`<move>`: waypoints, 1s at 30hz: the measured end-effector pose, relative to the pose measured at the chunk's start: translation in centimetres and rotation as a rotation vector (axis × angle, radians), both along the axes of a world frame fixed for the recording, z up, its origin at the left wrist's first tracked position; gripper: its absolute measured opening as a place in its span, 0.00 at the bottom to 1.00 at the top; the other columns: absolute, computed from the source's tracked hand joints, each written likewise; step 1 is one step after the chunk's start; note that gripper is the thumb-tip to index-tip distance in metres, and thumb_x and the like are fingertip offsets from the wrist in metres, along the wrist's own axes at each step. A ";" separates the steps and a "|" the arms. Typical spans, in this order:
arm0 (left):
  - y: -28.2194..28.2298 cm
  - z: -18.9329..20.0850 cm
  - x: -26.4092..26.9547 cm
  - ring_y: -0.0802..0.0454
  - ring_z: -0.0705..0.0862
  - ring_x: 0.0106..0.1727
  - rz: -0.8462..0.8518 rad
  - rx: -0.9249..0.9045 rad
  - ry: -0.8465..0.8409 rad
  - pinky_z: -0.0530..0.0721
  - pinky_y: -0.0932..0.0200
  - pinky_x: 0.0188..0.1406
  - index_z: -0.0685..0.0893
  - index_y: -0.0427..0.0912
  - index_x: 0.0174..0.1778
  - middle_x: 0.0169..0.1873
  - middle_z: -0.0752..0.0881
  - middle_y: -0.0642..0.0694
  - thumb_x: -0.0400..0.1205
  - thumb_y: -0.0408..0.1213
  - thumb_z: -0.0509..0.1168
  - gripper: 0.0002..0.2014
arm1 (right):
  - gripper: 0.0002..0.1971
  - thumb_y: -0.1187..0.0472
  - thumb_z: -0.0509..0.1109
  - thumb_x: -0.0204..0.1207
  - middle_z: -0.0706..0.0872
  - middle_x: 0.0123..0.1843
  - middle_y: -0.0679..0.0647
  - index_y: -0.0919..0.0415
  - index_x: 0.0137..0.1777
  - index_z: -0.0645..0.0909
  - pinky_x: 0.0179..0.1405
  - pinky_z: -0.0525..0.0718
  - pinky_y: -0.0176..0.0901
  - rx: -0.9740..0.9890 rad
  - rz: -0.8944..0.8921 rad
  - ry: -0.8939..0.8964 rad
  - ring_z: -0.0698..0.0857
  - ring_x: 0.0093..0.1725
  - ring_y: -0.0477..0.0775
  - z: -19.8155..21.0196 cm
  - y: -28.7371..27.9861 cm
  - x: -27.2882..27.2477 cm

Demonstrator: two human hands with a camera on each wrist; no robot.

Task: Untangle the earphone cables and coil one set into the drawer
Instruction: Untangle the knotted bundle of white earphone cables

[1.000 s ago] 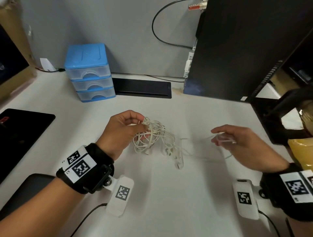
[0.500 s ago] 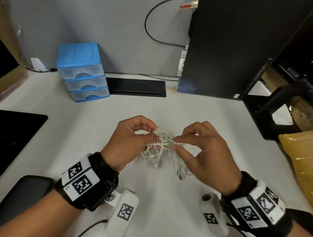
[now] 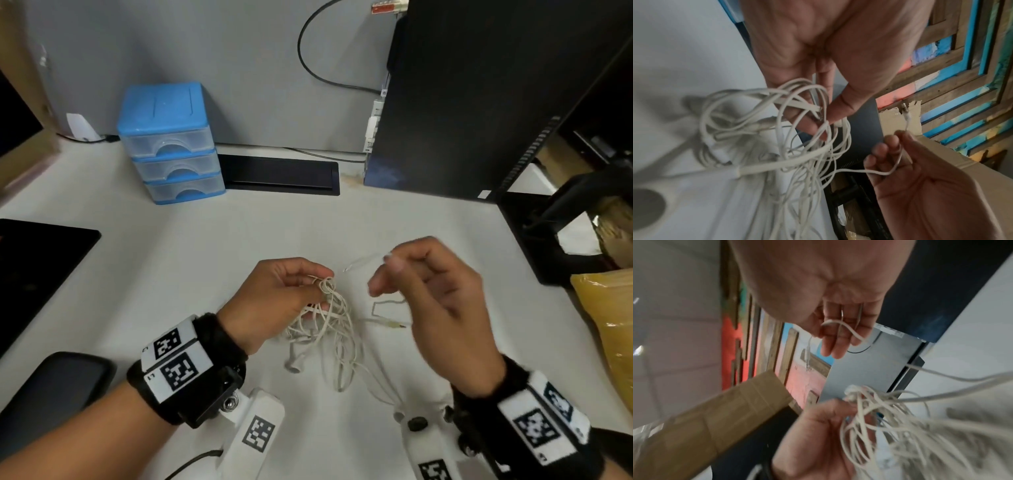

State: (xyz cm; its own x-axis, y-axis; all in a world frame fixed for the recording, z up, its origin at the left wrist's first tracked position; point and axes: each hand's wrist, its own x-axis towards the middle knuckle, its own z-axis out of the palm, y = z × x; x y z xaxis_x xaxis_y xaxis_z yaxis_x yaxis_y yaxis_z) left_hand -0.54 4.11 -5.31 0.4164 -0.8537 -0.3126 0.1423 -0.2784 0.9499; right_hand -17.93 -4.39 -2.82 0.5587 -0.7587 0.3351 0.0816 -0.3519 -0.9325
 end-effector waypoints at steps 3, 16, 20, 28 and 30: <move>0.0 0.3 0.7 0.48 0.87 0.32 0.076 -0.037 0.047 0.84 0.60 0.31 0.89 0.35 0.44 0.40 0.88 0.31 0.76 0.16 0.66 0.11 | 0.10 0.73 0.63 0.82 0.69 0.23 0.61 0.63 0.40 0.78 0.22 0.69 0.40 0.210 -0.134 -0.061 0.67 0.23 0.54 1.0 -2.0 -1.0; -0.2 2.5 3.8 0.49 0.87 0.35 0.263 -0.330 0.102 0.87 0.60 0.37 0.87 0.37 0.41 0.37 0.89 0.41 0.76 0.16 0.64 0.12 | 0.08 0.52 0.74 0.76 0.83 0.57 0.54 0.51 0.53 0.84 0.52 0.79 0.44 -0.075 -0.392 0.737 0.83 0.55 0.55 -3.2 -8.5 -4.0; -0.2 2.4 3.4 0.47 0.87 0.36 0.262 -0.343 0.093 0.88 0.59 0.38 0.88 0.37 0.41 0.37 0.89 0.41 0.75 0.15 0.64 0.13 | 0.15 0.51 0.76 0.74 0.79 0.69 0.53 0.52 0.59 0.85 0.66 0.73 0.42 -0.368 -0.310 0.711 0.77 0.69 0.53 -2.6 -5.2 -2.5; 0.2 3.2 1.7 0.48 0.89 0.37 0.198 -0.415 0.126 0.88 0.58 0.38 0.88 0.38 0.42 0.39 0.90 0.40 0.63 0.22 0.72 0.12 | 0.20 0.31 0.73 0.65 0.82 0.35 0.42 0.47 0.40 0.84 0.37 0.79 0.36 -0.254 -0.006 0.784 0.80 0.34 0.41 -4.1 1.9 1.2; 0.3 3.2 1.2 0.48 0.89 0.38 0.172 -0.433 0.126 0.89 0.57 0.39 0.89 0.39 0.41 0.39 0.90 0.40 0.64 0.22 0.73 0.12 | 0.16 0.37 0.74 0.69 0.79 0.33 0.43 0.48 0.35 0.81 0.33 0.77 0.38 -0.275 -0.027 0.723 0.78 0.32 0.43 -4.4 1.7 1.4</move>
